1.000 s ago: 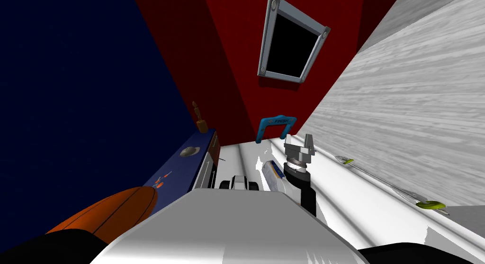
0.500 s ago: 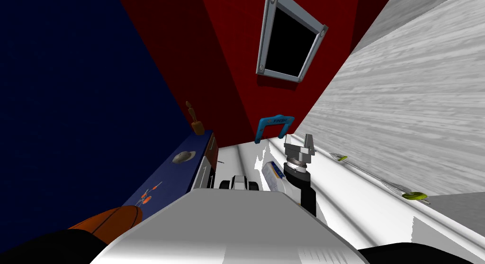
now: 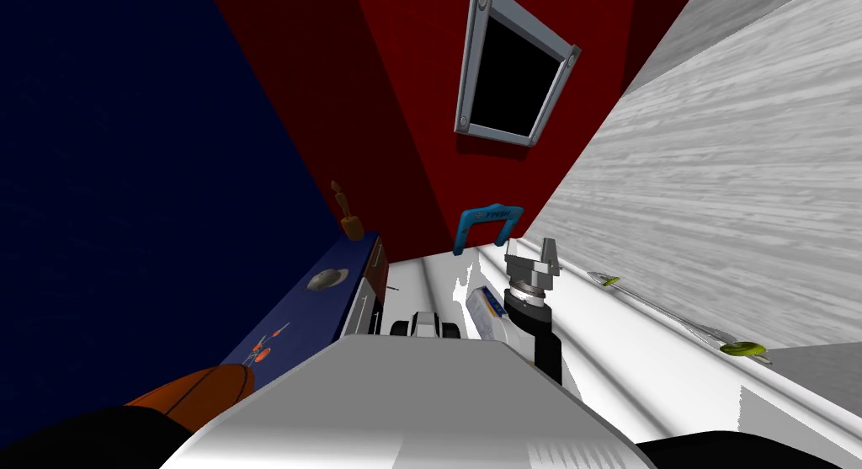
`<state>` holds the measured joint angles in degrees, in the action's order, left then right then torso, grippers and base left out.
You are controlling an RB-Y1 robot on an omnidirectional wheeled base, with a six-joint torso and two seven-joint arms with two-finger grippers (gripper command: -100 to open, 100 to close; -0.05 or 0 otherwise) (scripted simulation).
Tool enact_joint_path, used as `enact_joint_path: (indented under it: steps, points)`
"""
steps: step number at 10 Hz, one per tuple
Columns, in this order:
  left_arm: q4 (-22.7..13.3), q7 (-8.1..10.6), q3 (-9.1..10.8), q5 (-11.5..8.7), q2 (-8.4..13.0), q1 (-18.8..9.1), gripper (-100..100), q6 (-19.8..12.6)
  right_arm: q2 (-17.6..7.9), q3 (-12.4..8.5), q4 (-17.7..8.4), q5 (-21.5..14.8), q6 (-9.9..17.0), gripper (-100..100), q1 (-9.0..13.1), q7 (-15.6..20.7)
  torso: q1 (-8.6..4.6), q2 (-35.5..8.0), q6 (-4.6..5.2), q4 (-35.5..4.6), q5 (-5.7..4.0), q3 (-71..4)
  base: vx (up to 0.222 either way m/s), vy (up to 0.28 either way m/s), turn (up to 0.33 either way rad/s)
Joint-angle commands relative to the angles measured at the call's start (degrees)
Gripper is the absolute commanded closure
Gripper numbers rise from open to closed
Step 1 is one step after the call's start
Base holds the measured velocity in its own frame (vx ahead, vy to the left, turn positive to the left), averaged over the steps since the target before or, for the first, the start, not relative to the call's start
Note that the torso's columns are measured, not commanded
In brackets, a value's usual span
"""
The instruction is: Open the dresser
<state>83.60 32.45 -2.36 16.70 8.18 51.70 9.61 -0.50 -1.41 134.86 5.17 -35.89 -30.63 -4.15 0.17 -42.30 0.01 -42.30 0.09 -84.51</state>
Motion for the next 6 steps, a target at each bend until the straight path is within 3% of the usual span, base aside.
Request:
enact_joint_path:
  steps: [1,3,6]
  points:
    - [2.9,1.27,-0.35,0.8,0.4,2.7,100,-0.2,0.0,0.0,0.0,0.0,0.0,0,0.0,0.0,-0.17,0.0,-0.03,0.0,-0.11,-0.1,-0.006,-0.009,-0.013]
    - [2.1,0.73,-0.25,0.8,0.0,1.8,100,-0.4,0.0,0.0,0.0,0.0,0.0,0,0.0,0.0,-0.38,0.0,-0.07,0.0,-0.24,-0.1,0.011,-0.036,0.007]
    - [1.9,0.16,-0.14,1.0,-0.5,1.4,100,-0.7,0.0,0.0,0.0,0.0,0.0,0,0.0,0.0,-0.43,0.3,0.04,0.0,-0.07,-0.1,0.067,-0.176,0.019]
